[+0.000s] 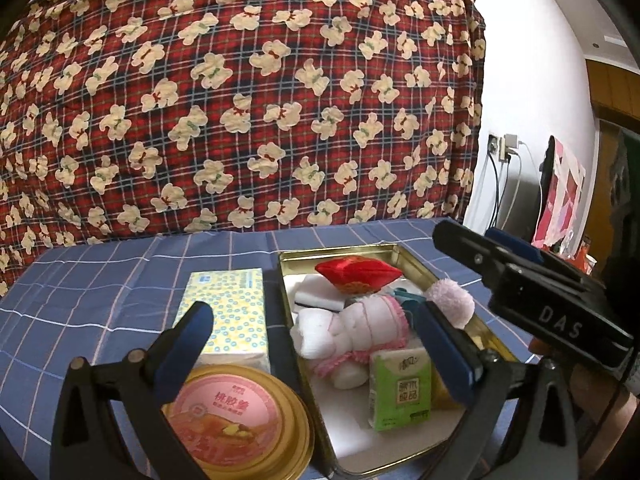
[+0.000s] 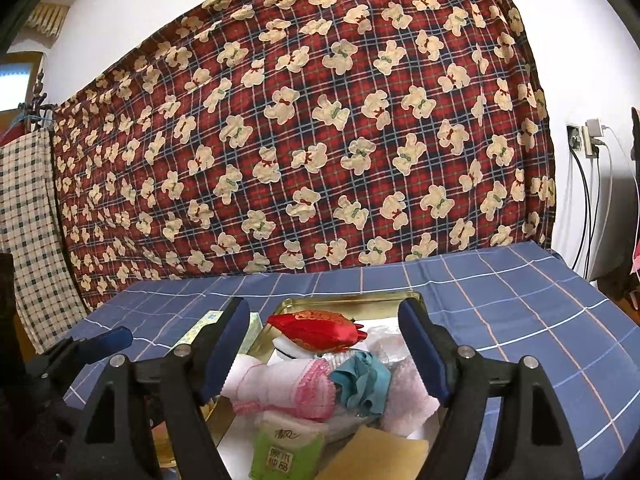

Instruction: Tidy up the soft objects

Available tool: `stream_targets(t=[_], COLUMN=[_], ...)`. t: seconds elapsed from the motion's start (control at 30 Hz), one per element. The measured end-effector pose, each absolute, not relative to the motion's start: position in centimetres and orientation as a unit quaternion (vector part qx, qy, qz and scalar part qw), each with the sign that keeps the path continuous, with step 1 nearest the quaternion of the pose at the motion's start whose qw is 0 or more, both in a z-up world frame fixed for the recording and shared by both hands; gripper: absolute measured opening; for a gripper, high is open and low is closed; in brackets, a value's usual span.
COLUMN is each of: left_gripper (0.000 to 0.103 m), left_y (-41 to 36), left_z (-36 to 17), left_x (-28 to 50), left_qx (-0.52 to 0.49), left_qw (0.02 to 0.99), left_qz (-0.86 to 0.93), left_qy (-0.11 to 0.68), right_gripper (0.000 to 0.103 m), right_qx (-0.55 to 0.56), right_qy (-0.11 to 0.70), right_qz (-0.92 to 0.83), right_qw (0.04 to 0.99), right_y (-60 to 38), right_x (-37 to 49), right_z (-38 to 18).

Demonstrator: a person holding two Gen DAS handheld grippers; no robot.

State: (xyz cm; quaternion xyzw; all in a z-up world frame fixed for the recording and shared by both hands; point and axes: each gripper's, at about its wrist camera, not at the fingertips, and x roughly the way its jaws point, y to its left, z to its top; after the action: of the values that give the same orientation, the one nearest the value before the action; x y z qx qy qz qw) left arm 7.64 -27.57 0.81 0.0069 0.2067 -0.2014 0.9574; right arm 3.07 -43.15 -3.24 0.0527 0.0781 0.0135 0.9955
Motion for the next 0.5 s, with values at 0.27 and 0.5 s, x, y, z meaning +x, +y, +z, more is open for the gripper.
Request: stream_targets(t=[0.27, 0.5], left_gripper=[0.102, 0.102], left_y=[-26.8, -26.0], left_z=[0.5, 0.9], left_x=[7.6, 7.4], left_qx=[-0.006, -0.012], left_qw=[0.958, 0.96], left_qz=[-0.199, -0.197], left_qy=[0.205, 0.2], right_gripper=[0.079, 0.079], right_qx=[0.051, 0.056], right_qy=[0.078, 0.071], right_qz=[0.013, 0.013], right_qw=[0.996, 0.996], right_y=[-43.0, -42.8], right_x=[2.9, 2.4], right_z=[-3.3, -3.3])
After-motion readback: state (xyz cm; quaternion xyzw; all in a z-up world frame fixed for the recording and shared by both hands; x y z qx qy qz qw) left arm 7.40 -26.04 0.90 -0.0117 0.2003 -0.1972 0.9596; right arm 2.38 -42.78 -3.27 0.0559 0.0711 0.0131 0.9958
